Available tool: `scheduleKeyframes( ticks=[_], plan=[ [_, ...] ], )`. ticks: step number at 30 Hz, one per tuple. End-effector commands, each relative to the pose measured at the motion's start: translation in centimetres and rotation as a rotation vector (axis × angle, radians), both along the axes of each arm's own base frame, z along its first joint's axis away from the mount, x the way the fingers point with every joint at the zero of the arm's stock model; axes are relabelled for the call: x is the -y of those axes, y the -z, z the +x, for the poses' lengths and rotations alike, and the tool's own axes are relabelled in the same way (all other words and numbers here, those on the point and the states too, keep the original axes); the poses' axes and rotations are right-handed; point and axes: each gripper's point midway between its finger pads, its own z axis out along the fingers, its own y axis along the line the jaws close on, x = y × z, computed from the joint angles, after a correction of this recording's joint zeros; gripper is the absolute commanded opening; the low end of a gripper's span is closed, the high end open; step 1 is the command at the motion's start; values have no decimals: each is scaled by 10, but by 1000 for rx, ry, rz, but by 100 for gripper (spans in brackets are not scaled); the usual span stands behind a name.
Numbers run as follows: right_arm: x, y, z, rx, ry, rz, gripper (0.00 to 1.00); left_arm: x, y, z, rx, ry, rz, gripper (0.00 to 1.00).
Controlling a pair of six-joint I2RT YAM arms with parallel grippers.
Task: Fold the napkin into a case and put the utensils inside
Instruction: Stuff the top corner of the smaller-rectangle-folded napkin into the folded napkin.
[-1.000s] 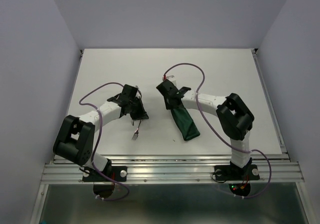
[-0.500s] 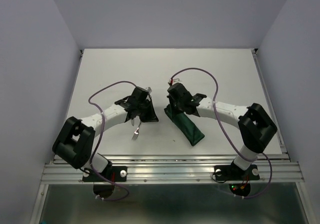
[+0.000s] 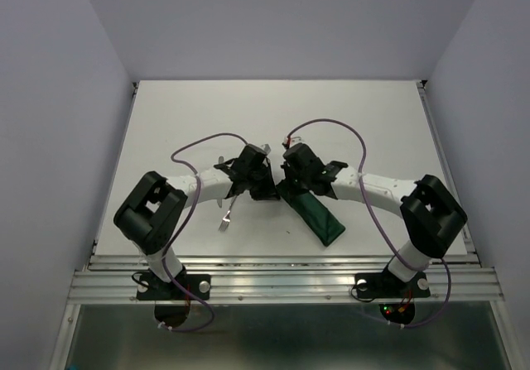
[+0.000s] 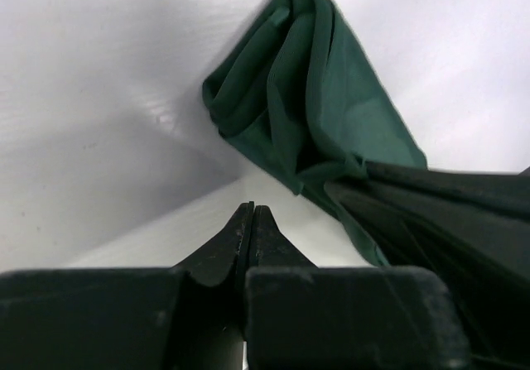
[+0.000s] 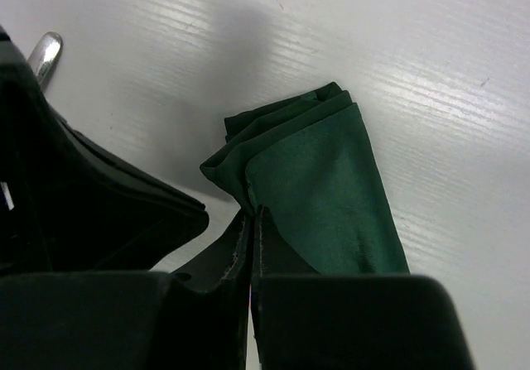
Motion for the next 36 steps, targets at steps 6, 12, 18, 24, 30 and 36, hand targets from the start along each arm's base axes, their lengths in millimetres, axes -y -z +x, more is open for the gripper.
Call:
scheduleKeyframes(
  ticks=[6,12,18,24,30,36],
  plan=[
    [-3,-27,6,45,-8,94,1,31,-24,35,106,-5,-90,2],
    [2,-27,10,37,3,118,1,39,-10,41,88,4,-81,1],
    [7,-22,10,13,5,143,1,39,4,44,72,2,-58,0],
    [21,-18,15,-25,17,205,1,37,10,42,66,-1,-47,0],
    [23,-9,14,-79,6,303,1,35,8,43,80,-1,-42,1],
    [22,-2,10,-117,2,356,1,33,5,44,99,-2,-26,4]
  ],
)
